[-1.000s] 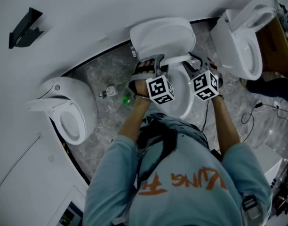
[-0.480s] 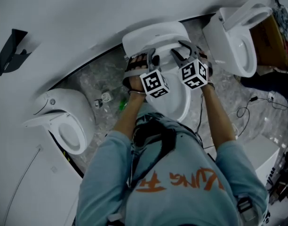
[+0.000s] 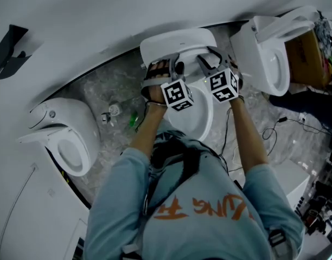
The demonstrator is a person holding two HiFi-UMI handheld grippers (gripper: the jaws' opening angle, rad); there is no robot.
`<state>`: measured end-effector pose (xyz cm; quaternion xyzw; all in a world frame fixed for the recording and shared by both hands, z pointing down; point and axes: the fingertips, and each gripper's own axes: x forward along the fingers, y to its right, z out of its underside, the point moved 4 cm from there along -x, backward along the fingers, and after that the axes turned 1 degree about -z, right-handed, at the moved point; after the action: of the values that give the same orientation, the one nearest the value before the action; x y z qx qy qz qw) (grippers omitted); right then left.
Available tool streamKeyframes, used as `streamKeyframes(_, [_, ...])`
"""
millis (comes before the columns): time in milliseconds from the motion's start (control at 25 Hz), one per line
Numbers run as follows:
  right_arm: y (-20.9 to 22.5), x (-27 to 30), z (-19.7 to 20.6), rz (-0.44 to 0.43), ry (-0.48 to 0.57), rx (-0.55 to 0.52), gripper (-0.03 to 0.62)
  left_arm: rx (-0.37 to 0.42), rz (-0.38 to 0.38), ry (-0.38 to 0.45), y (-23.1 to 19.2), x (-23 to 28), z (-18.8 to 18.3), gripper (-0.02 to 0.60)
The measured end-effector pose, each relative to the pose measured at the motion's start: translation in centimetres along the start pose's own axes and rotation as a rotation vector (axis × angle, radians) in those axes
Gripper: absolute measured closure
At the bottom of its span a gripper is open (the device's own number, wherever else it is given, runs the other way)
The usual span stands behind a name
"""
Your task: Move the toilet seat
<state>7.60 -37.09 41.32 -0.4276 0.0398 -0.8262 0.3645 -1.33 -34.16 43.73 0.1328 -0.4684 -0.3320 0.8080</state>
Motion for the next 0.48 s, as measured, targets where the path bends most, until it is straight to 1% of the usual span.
streamKeyframes(80, [0.0, -0.2, 0.2, 0.003, -0.002, 0.03, 0.422, -0.01, -0.004, -0.003, -0.1, -0.1, 0.0, 0.414])
streamKeyframes(160, [0.0, -0.7, 0.1, 0.002, 0.003, 0.078, 0.361, -0.02, -0.019, -0.009, -0.4, -0.6, -0.2, 0.414])
streamKeyframes(200, [0.0, -1.3, 0.0, 0.009, 0.019, 0.105, 0.362, -0.026, -0.025, -0.008, -0.6, -1.1, -0.5, 0.414])
streamKeyframes(360, [0.5, -4.9, -1.4, 0.049, 0.13, 0.205, 0.392, -0.069, -0.081, 0.012, -1.6, -3.8, -2.8, 0.414])
streamKeyframes(480, [1.3, -8.0, -1.9, 0.071, 0.223, 0.297, 0.435, -0.151, -0.138, 0.064, -2.2, -6.9, -5.2, 0.42])
